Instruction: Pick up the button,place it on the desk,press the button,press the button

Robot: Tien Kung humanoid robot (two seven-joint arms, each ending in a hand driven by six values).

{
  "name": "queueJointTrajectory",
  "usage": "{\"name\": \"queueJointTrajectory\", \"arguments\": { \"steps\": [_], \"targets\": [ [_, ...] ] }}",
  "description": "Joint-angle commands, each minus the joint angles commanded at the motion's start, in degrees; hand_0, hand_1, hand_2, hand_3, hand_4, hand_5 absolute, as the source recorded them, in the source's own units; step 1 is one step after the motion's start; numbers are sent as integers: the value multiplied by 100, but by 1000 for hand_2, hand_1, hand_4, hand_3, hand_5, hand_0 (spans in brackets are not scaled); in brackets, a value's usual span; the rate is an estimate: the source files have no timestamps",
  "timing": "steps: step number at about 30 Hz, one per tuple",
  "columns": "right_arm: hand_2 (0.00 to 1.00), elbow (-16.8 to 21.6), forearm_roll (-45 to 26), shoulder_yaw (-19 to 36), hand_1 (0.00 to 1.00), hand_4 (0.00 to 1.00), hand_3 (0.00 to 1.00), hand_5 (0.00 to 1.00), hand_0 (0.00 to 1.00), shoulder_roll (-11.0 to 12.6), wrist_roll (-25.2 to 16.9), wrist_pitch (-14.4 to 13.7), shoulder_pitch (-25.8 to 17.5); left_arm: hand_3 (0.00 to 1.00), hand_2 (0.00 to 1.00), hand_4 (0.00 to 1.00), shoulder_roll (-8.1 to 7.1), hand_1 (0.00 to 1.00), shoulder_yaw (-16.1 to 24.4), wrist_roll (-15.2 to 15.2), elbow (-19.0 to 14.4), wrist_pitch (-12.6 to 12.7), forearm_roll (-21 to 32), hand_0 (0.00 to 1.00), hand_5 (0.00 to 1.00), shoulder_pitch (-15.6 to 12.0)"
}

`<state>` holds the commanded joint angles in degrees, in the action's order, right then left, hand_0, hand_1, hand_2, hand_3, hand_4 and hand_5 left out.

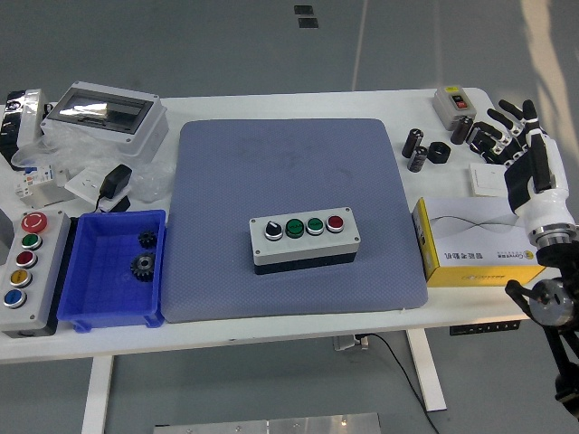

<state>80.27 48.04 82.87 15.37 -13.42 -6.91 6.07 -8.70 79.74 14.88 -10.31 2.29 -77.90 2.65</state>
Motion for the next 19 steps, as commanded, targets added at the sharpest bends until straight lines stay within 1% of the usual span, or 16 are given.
{"name": "queueJointTrajectory", "arguments": {
  "steps": [12,19],
  "targets": [
    [719,-28,32,64,689,789,711,721,757,-39,16,-26,-67,593,532,610,67,515,-8,28,0,6,58,625,219,-30],
    [716,-11,-2,77,687,781,703,711,747,-44,-35,-110,-73,593,532,610,60,515,-1,28,0,16,60,625,219,-30]
  ]
}}
